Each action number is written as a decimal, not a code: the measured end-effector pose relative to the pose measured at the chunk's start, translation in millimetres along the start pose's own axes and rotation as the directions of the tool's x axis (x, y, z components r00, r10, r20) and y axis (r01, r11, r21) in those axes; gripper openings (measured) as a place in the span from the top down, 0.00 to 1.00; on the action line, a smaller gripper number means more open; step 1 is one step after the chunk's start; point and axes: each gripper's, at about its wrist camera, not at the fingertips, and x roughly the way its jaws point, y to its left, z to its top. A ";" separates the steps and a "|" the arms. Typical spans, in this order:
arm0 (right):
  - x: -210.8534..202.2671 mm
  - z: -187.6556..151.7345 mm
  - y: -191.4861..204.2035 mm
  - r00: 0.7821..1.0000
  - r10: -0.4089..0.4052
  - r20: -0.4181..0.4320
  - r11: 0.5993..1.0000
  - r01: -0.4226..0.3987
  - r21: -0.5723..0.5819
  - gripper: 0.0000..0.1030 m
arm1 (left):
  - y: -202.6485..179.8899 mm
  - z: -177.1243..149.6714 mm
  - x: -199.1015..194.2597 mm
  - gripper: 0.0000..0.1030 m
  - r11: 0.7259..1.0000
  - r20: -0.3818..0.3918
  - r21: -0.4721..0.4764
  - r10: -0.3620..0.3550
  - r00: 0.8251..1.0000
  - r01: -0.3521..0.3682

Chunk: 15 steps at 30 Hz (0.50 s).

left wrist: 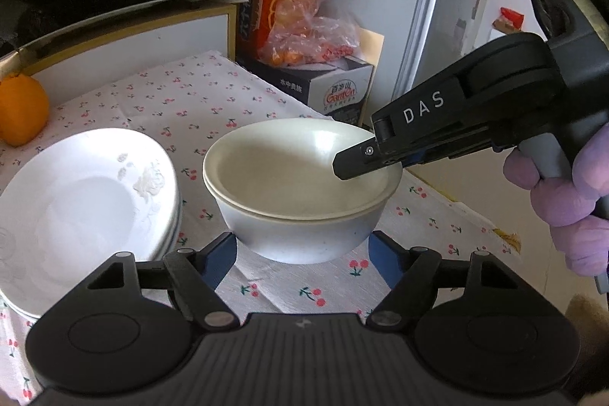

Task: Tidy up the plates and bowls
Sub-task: 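Carry the bowls with the right tool over the white plate stack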

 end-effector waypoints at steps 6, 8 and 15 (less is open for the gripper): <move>-5.5 7.4 9.4 0.999 0.038 0.040 0.999 -0.038 0.012 0.82 | 9.1 6.1 -11.1 0.29 1.000 0.030 -0.005 0.005 1.000 -0.005; -6.6 9.9 13.2 0.997 0.052 0.053 0.998 -0.053 0.019 0.82 | 13.3 8.4 -14.9 0.29 1.000 0.038 -0.011 0.007 0.999 -0.007; -5.1 17.3 35.4 0.993 0.088 0.085 0.996 -0.089 0.012 0.82 | 29.4 12.7 -28.3 0.29 1.000 0.054 -0.009 0.029 0.998 -0.029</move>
